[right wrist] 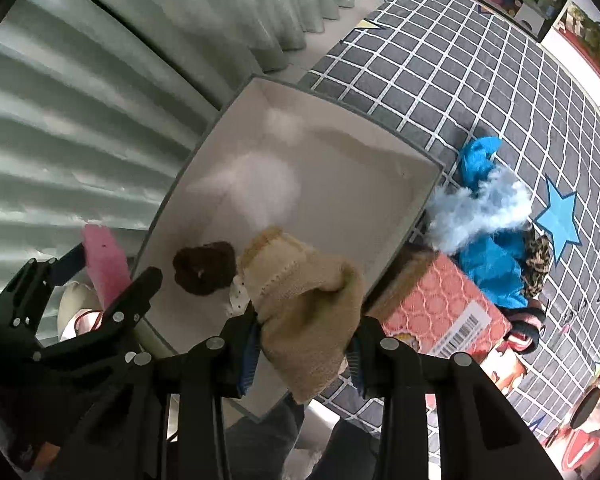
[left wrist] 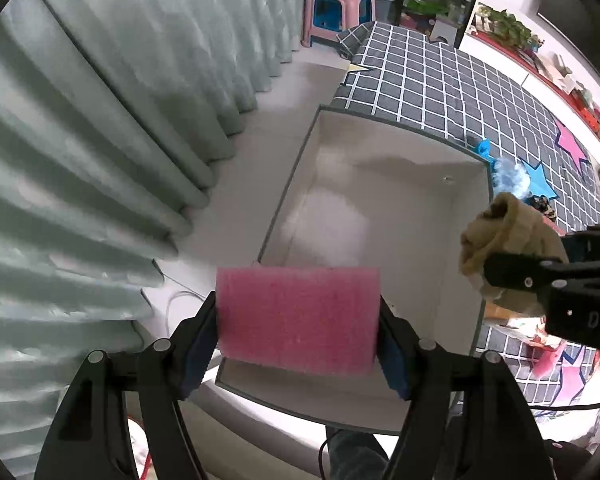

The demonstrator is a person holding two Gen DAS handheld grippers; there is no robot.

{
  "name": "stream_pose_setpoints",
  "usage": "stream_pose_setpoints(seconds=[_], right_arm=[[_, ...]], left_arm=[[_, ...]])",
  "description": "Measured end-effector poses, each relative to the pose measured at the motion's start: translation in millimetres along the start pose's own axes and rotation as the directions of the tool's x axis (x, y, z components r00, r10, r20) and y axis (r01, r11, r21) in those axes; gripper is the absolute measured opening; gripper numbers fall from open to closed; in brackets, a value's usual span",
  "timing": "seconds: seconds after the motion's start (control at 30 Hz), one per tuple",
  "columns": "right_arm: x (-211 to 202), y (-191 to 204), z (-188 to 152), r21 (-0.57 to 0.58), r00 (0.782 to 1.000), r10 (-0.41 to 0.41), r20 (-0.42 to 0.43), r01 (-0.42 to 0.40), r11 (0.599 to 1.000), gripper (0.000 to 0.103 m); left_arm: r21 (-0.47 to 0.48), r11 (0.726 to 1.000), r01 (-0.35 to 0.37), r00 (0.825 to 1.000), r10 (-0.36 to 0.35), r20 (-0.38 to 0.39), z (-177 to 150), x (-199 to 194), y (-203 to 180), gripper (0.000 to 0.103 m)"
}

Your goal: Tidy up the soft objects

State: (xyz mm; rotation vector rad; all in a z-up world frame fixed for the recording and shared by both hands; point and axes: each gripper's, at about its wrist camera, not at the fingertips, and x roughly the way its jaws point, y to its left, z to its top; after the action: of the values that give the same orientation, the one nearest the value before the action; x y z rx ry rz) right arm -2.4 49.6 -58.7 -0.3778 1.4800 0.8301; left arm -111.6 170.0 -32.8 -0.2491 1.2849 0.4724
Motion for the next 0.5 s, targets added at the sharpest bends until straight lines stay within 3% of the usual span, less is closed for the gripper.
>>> stream_pose_setpoints(seconds=[0.5], right_arm=[[2.6, -6.7, 29.3, 0.01, 1.0, -0.012, 0.004, 0.012, 1.0, 0.038]], left_arm=[[0.0, 0.999, 0.037, 0.999, -0.036, -0.039, 32.4, 18.6, -12.0, 0.074]])
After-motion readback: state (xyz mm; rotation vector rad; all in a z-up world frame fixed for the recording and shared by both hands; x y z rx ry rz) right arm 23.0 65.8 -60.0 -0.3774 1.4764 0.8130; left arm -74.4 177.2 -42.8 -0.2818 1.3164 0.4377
